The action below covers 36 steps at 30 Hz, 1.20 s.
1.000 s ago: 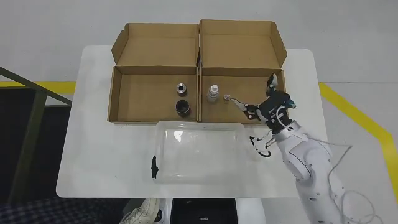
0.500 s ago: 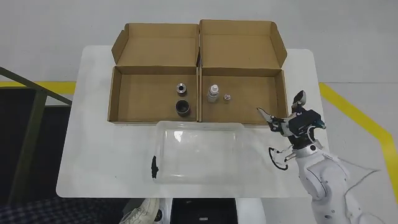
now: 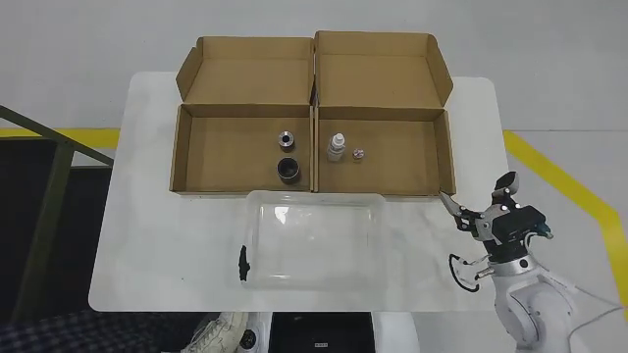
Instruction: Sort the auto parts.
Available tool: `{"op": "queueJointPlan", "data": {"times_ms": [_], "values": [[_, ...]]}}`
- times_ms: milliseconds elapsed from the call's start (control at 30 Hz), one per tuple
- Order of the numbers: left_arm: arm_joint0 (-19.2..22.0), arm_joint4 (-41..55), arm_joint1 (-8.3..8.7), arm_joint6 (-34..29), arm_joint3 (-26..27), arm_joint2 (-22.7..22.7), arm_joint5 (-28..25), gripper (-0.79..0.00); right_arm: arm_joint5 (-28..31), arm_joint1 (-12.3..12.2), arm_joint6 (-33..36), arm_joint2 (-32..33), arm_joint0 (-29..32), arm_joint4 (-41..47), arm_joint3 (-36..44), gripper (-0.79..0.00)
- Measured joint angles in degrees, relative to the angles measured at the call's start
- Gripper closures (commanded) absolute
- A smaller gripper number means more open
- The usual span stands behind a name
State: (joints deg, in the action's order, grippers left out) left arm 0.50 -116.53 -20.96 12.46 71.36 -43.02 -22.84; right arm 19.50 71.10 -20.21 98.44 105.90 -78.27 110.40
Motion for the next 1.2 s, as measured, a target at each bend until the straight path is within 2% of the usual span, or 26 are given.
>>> {"op": "queueJointPlan", "data": {"times_ms": [1200], "values": [[0.0, 0.0, 0.0, 0.0, 0.0, 0.0, 0.0, -0.785, -0.37, 0.02, -1.44, -0.26, -0.02, 0.15, -1.23, -0.785]]}}
